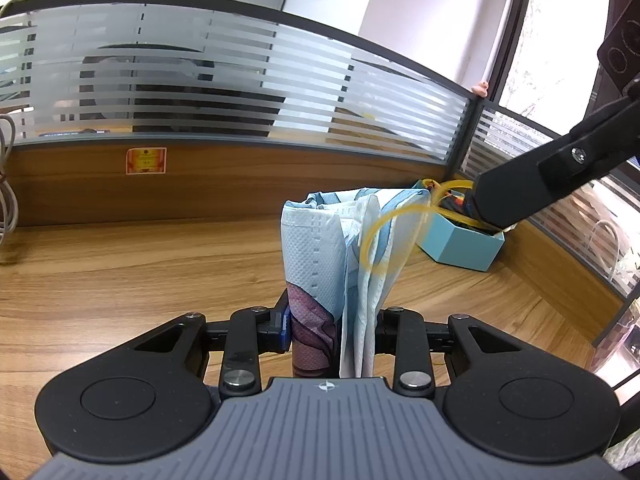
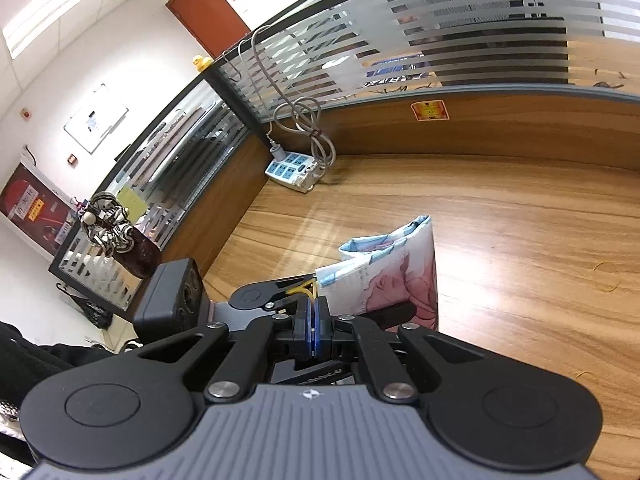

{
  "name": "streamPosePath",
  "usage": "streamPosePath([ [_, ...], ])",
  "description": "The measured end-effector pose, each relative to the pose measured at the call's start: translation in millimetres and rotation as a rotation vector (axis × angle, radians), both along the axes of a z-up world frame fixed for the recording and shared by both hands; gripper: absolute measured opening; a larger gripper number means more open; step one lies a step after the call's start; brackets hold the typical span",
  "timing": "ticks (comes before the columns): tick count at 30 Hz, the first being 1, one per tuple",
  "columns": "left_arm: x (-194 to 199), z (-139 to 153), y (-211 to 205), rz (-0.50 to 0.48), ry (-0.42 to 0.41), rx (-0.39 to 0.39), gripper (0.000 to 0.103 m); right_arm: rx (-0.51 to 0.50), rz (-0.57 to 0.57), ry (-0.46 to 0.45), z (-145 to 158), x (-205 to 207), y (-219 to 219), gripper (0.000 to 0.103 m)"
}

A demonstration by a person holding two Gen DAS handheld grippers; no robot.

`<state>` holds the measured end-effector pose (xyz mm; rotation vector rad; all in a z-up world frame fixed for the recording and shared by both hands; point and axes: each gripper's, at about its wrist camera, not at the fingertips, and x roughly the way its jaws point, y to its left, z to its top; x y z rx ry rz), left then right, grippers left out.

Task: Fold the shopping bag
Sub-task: 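Stretch the yellow band around the bundle with the right tool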

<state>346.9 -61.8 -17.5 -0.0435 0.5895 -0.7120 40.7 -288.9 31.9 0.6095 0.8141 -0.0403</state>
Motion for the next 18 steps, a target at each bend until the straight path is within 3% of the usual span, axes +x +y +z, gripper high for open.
streamPosePath([
  [10,1,-1,2,0.013,0.005,0.0,0.034,-0.048,0.057,-0.023,16,5,12,0.002],
  [18,-4,0,-4,-0.05,-0.014,0.007,0.035,-0.147,0.069,0.004,20,9,10,0.002],
])
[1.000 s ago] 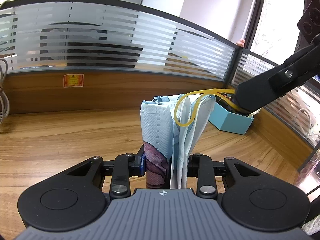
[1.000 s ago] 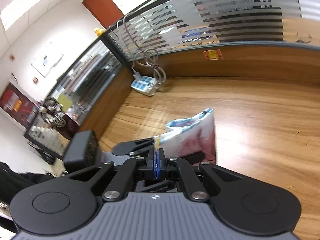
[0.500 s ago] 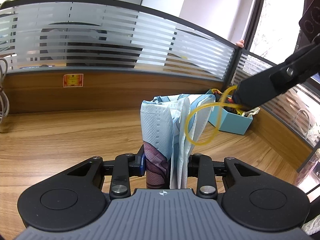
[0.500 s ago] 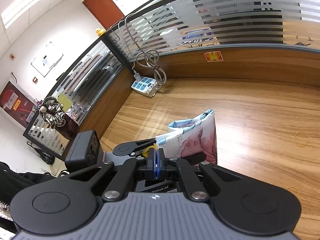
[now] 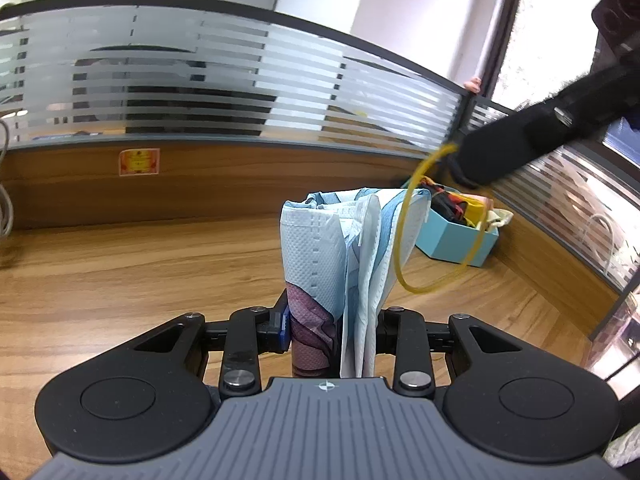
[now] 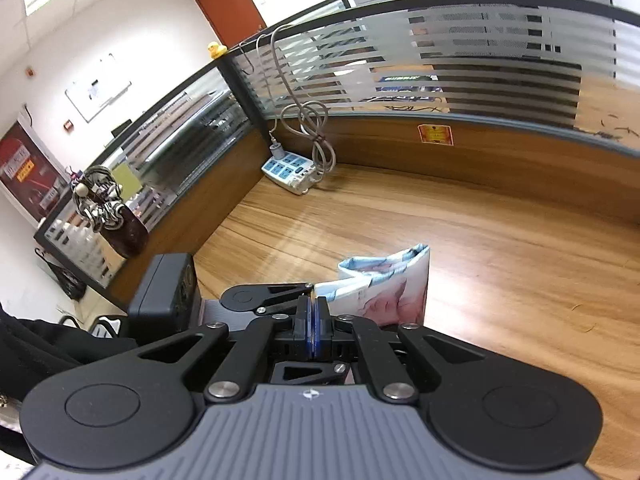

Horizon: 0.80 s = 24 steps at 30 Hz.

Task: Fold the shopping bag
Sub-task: 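Stretch the yellow band around the bundle with the right tool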

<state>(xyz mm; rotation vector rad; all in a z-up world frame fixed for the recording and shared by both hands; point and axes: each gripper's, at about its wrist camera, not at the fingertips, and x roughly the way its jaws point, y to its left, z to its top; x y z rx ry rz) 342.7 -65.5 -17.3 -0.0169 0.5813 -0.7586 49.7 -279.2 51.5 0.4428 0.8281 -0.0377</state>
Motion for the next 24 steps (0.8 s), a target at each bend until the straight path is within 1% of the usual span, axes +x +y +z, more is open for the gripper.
streamPosePath([
  [3,-1,0,-4,-0.026,-0.012,0.014,0.035,-0.021,0.018,-0.008,5,2,-2,0.002],
  [5,-2,1,-7,-0.049,-0.02,0.01,0.035,-0.037,0.029,-0.01,9,3,-3,0.002],
  [8,-6,3,-11,-0.081,-0.043,0.017,0.035,-0.08,0.046,0.007,9,4,-4,0.002],
  [10,-8,4,-12,-0.088,-0.052,0.022,0.035,-0.085,0.047,0.021,7,5,-8,0.002],
  [12,-9,5,-12,-0.086,-0.056,0.021,0.035,-0.079,0.054,0.023,7,3,-10,0.002],
  [18,-2,3,-4,-0.033,-0.021,-0.006,0.035,-0.049,0.059,0.037,4,-3,-14,0.002],
  [24,-4,4,-4,-0.05,-0.026,-0.016,0.035,-0.057,0.063,0.061,-5,-3,-12,0.002],
])
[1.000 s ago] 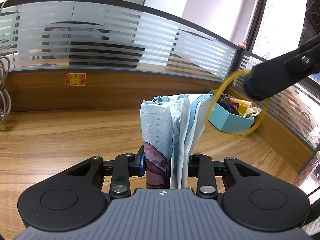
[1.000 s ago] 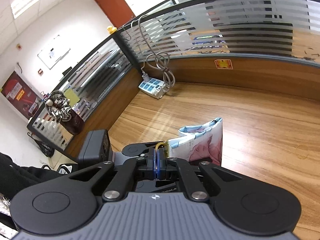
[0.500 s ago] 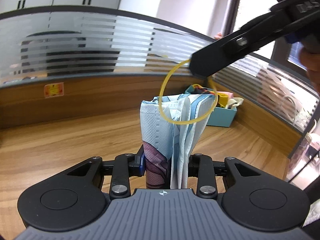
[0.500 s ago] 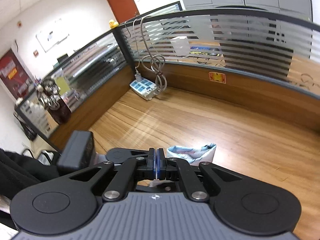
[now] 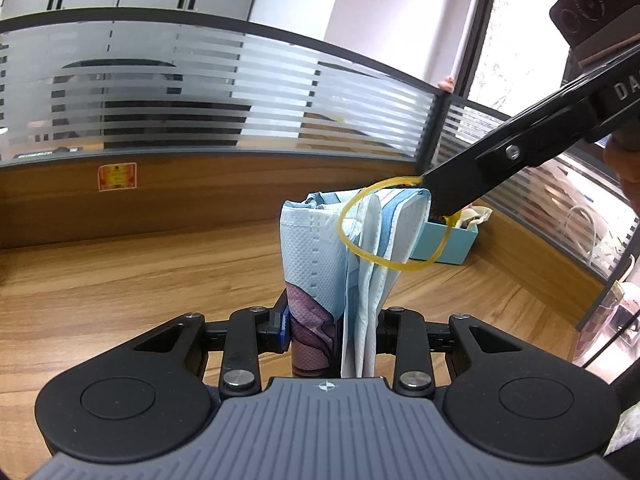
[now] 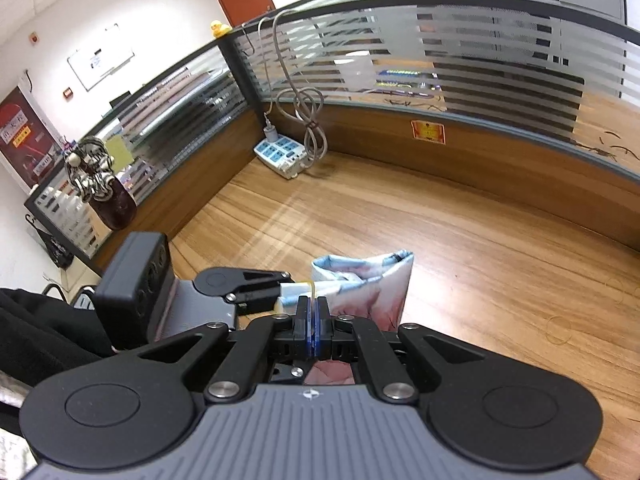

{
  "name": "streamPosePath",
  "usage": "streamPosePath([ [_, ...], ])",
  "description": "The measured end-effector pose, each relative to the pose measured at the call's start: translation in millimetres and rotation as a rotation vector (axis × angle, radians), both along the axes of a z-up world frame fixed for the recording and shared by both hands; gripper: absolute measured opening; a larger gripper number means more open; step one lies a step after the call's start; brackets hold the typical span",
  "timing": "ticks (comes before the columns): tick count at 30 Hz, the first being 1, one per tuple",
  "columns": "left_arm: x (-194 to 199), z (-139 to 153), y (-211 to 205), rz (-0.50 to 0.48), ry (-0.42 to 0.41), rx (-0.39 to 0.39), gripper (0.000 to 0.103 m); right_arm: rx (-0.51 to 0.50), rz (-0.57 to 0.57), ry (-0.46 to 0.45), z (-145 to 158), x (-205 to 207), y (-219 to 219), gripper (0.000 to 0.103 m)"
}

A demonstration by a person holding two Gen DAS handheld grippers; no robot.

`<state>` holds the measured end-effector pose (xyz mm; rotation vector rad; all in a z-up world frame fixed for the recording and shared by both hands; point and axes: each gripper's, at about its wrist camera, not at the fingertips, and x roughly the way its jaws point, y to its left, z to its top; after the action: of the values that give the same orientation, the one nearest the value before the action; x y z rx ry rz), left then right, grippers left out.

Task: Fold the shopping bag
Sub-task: 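Stretch the yellow band around the bundle with the right tool, then pull the band down the bundle and open the right tool to release it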

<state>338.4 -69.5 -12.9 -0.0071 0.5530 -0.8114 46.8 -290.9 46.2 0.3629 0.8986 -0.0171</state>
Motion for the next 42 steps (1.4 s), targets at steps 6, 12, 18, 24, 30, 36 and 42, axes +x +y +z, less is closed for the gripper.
streamPosePath([
  [6,1,-1,-2,-0.001,0.009,0.014,0.035,-0.012,0.035,0.014,-5,0,11,0.002],
  [12,-5,2,-3,-0.022,-0.014,0.017,0.035,-0.032,0.034,0.025,-10,0,19,0.002],
  [18,-15,9,1,-0.077,-0.062,-0.038,0.032,-0.065,0.008,0.035,-9,-4,12,0.002],
  [24,-26,13,-5,-0.12,-0.103,0.0,0.032,-0.083,0.016,0.047,-1,-9,7,0.002],
  [30,-34,14,-11,-0.174,-0.13,0.023,0.032,-0.102,0.008,0.052,5,-16,9,0.002],
  [36,-43,16,-14,-0.248,-0.168,0.032,0.028,-0.122,-0.003,0.091,6,-22,3,0.002],
  [42,-50,19,-14,-0.293,-0.208,0.021,0.026,-0.15,-0.017,0.137,9,-27,-4,0.002],
])
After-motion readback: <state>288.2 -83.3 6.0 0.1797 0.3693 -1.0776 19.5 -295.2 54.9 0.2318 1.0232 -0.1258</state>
